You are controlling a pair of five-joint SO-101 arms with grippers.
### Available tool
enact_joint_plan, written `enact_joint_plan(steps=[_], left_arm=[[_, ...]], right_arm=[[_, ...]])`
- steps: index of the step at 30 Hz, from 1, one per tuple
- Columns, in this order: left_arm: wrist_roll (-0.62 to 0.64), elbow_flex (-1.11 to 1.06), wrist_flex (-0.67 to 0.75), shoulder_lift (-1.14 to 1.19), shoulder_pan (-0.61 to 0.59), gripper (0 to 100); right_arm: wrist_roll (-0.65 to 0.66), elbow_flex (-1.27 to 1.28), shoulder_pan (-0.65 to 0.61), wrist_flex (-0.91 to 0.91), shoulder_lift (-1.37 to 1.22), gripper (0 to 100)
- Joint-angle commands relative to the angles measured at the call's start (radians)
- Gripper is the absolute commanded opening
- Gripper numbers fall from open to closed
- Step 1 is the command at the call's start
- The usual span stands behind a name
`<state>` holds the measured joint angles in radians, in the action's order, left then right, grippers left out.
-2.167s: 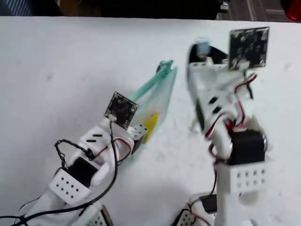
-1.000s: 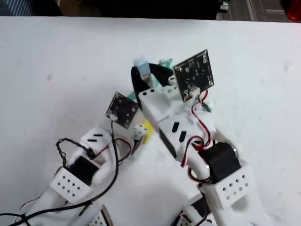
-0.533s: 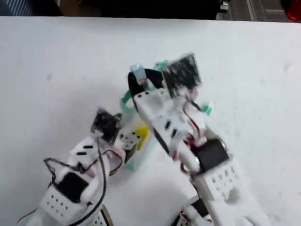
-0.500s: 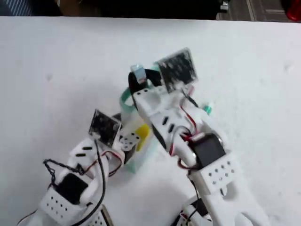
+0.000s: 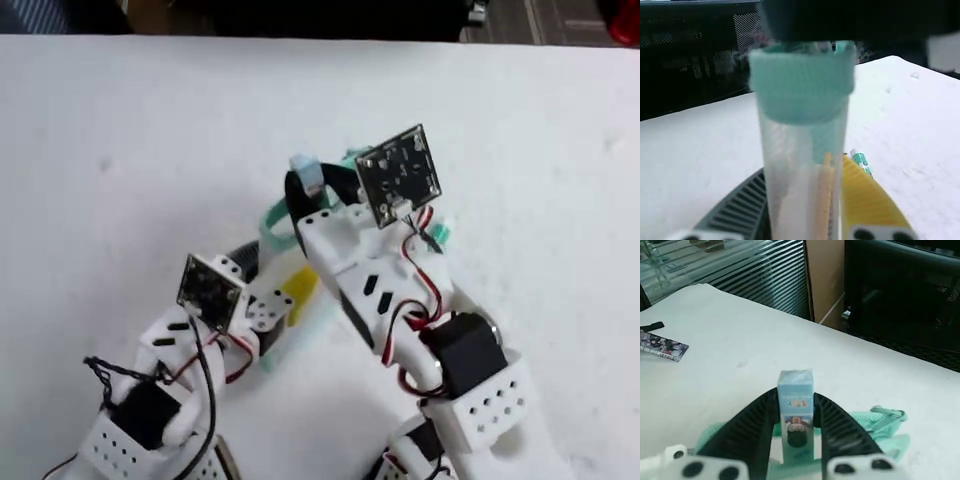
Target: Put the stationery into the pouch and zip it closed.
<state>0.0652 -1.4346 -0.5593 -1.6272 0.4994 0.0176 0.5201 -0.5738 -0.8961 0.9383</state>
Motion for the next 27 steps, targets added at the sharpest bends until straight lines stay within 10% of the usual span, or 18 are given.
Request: enact_joint_plan(steps=[1, 8, 15, 27], left_arm=[[0.003, 0.015, 0.011, -0.024, -0.004, 18], [0.002, 0.012, 0.008, -0.027, -0.004, 18], [0.0, 0.0, 0.014, -0.028, -0.004, 18], [-0.002, 0.0, 0.012, -0.028, -0.004, 18]], right_arm=[[0.012, -0.014, -0.047, -0.025, 0.019, 1.6], [0.017, -0.014, -0.091, -0.042, 0.021, 2.2], [0.018, -0.052, -0.097, -0.137, 0.113, 24.2], [0.098, -0.063, 0.082, -0.133, 0.248, 19.7]])
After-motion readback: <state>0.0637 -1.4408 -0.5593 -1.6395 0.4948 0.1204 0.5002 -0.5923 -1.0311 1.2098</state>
